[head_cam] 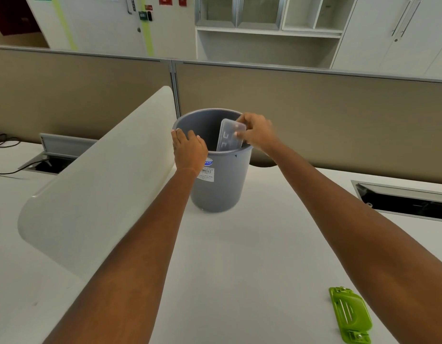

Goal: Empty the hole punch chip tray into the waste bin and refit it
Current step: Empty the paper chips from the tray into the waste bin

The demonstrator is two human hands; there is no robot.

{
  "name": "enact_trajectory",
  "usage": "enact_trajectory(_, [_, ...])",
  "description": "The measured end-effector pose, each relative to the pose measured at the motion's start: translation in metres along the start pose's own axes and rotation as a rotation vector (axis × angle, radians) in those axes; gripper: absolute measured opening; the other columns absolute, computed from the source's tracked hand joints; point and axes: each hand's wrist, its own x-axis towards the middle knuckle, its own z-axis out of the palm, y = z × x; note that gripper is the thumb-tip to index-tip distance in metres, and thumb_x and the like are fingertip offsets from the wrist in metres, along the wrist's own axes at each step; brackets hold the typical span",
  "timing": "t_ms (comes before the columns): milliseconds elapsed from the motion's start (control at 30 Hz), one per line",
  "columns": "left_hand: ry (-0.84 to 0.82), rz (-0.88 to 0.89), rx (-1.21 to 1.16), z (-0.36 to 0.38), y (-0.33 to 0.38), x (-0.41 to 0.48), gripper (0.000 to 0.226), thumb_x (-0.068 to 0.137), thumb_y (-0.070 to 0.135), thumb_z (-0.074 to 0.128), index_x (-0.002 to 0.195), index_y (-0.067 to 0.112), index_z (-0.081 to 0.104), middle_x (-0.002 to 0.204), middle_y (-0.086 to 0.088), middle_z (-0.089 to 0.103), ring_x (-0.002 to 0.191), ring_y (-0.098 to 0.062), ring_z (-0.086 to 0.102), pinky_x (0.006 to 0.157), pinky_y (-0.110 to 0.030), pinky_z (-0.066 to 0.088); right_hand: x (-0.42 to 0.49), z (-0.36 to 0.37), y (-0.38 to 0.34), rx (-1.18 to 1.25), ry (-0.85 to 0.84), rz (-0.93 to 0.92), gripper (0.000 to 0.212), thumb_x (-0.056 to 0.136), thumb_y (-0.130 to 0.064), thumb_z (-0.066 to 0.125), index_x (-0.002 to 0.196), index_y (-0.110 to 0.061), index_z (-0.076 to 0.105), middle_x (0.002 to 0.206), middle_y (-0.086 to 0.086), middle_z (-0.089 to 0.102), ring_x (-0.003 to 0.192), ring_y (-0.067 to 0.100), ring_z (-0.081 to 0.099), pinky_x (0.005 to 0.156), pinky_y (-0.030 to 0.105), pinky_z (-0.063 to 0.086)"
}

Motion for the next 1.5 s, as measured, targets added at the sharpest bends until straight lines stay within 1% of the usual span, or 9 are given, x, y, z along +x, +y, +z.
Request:
enact_trajectory(67, [0.0,-0.003,-0.001,0.0,0.0,0.0,0.043,0.1,0.023,0.026,0.137,0.002,0.033,0.155,-0.019,0.017,0.144,-0.036,0.01,0.117,-0.042,0.02,0.0,0.0,0.0,-0.114,-0.117,-0.049,0.024,0.08,-0.004,0.062,0.103,-0.006,0.064,0.108,0.013,0.064,0.096,0.025,0.058,0.071,0.024,0.048])
enact_trajectory(367, [-0.004,-0.004,-0.002,-0.001,0.0,0.0,0.043,0.1,0.022,0.027,0.137,0.001,0.032,0.155,-0.02,0.017,0.144,-0.036,0.009,0.117,-0.043,0.019,0.0,-0.004,0.001,-0.134,0.026,-0.123,0.02,0.077,-0.003,0.063,0.096,-0.005,0.068,0.104,0.013,0.068,0.087,0.02,0.057,0.072,0.027,0.05])
enact_trajectory(633, [-0.004,-0.008,-0.005,0.0,0.001,-0.001,0.044,0.1,0.021,0.025,0.138,0.0,0.031,0.155,-0.021,0.017,0.145,-0.036,0.008,0.117,-0.043,0.019,-0.007,-0.012,0.004,0.45,0.158,0.294,0.02,0.076,0.005,0.063,0.094,-0.002,0.062,0.09,0.013,0.063,0.063,0.014,0.059,0.06,0.022,0.051])
enact_trajectory(867, [-0.002,-0.009,-0.013,0.001,0.001,-0.001,0.044,0.101,0.021,0.025,0.139,0.0,0.031,0.154,-0.022,0.018,0.144,-0.036,0.008,0.118,-0.043,0.017,-0.012,-0.013,0.004,0.639,0.141,0.421,0.025,0.08,0.007,0.061,0.106,0.004,0.06,0.114,0.021,0.065,0.093,0.029,0.067,0.075,0.026,0.055])
enact_trajectory(967, [-0.003,-0.009,-0.014,0.002,0.0,-0.001,0.044,0.101,0.021,0.025,0.139,0.0,0.031,0.154,-0.022,0.017,0.145,-0.036,0.008,0.117,-0.043,0.018,-0.011,-0.013,0.003,0.596,0.152,0.351,0.025,0.08,0.008,0.061,0.105,0.005,0.06,0.113,0.022,0.065,0.083,0.022,0.061,0.061,0.02,0.054])
enact_trajectory(1133, [-0.001,-0.01,-0.015,0.001,0.0,-0.001,0.043,0.101,0.021,0.025,0.138,0.0,0.032,0.154,-0.022,0.018,0.144,-0.036,0.008,0.117,-0.043,0.018,-0.016,-0.009,0.002,0.122,0.25,-0.009,0.02,0.081,0.001,0.059,0.101,0.001,0.061,0.107,0.016,0.067,0.089,0.019,0.06,0.074,0.021,0.047])
enact_trajectory(1233, [-0.004,-0.001,-0.009,0.002,0.0,-0.002,0.043,0.1,0.02,0.025,0.136,-0.001,0.033,0.154,-0.023,0.019,0.144,-0.037,0.009,0.118,-0.043,0.018,-0.016,-0.009,0.002,-0.151,0.03,-0.125,0.022,0.08,0.005,0.057,0.099,-0.001,0.064,0.106,0.016,0.067,0.096,0.027,0.06,0.074,0.024,0.044])
enact_trajectory(1400, [-0.002,-0.002,-0.022,0.0,0.0,-0.001,0.042,0.1,0.02,0.026,0.136,-0.001,0.034,0.154,-0.021,0.019,0.144,-0.036,0.009,0.118,-0.042,0.018,-0.012,-0.009,0.0,-0.083,0.208,-0.072,0.021,0.081,0.004,0.054,0.1,0.001,0.063,0.108,0.017,0.066,0.087,0.019,0.055,0.058,-0.002,0.036])
enact_trajectory(1500, [-0.004,-0.003,-0.032,0.0,0.0,-0.001,0.042,0.1,0.019,0.025,0.136,-0.002,0.034,0.154,-0.022,0.02,0.144,-0.036,0.009,0.118,-0.042,0.018,-0.012,-0.008,0.005,-0.116,0.226,-0.125,0.019,0.082,0.004,0.054,0.098,0.002,0.063,0.105,0.019,0.067,0.088,0.022,0.058,0.058,-0.002,0.038])
